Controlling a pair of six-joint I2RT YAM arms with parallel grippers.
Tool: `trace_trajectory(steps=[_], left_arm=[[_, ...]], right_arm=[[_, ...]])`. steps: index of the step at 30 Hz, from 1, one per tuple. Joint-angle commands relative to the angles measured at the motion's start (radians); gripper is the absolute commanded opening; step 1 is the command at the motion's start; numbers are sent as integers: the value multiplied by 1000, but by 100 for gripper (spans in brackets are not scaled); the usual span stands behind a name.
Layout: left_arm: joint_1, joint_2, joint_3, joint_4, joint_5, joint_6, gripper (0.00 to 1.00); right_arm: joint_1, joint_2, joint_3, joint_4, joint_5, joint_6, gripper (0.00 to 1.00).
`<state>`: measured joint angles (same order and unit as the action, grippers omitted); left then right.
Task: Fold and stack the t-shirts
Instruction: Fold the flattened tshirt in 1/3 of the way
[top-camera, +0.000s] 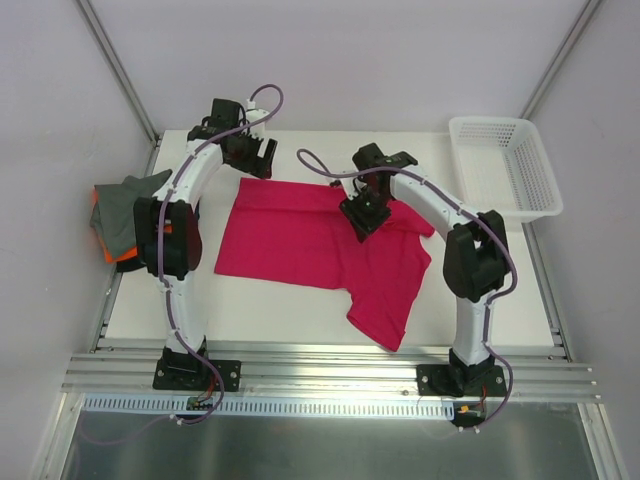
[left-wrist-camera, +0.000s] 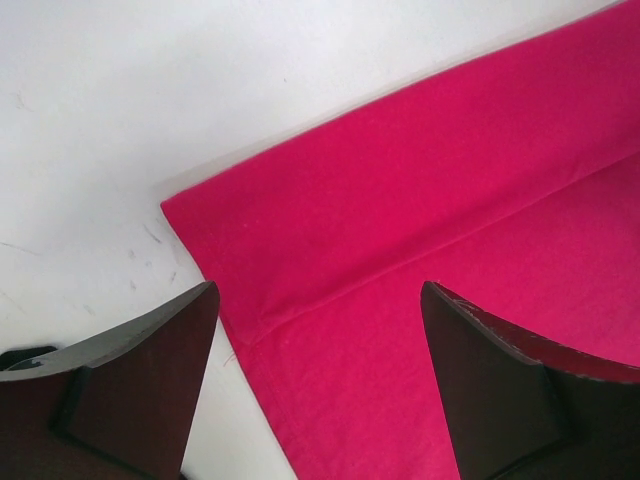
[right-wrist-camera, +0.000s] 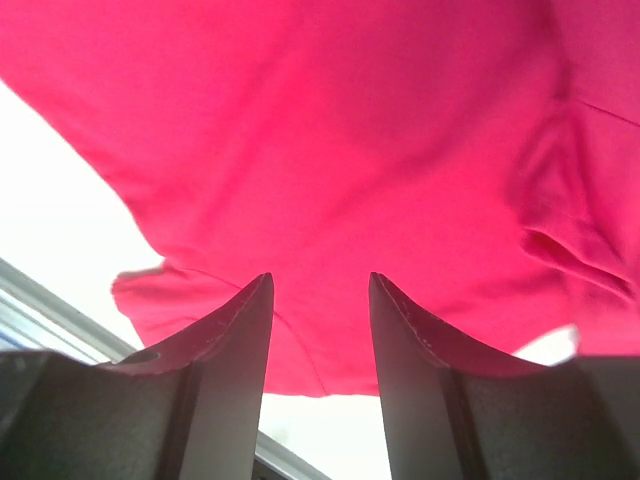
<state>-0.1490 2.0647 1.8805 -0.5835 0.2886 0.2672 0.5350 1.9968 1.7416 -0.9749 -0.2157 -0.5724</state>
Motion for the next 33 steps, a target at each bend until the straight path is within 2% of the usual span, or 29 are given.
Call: trace_trajectory(steps=[1,15,19,25,33], left_arm=[[6,-95,-9,1,35,-20,83],[3,-149,-69,1,24,-37,82],[3,-160,-78,2,4,-25,83],[3,-163,-89,1,-8,-22,83],[3,-126,-57,1,18,-39,83]], right_arm=[[-58,-58,10,15,53,-20,46],[-227,220,326,22,53,-35,45],[-248,279,345,21,42,-30,45],[-257,248,274,5,22,-27,45],[-254,30,37,-22,-20,5,45]])
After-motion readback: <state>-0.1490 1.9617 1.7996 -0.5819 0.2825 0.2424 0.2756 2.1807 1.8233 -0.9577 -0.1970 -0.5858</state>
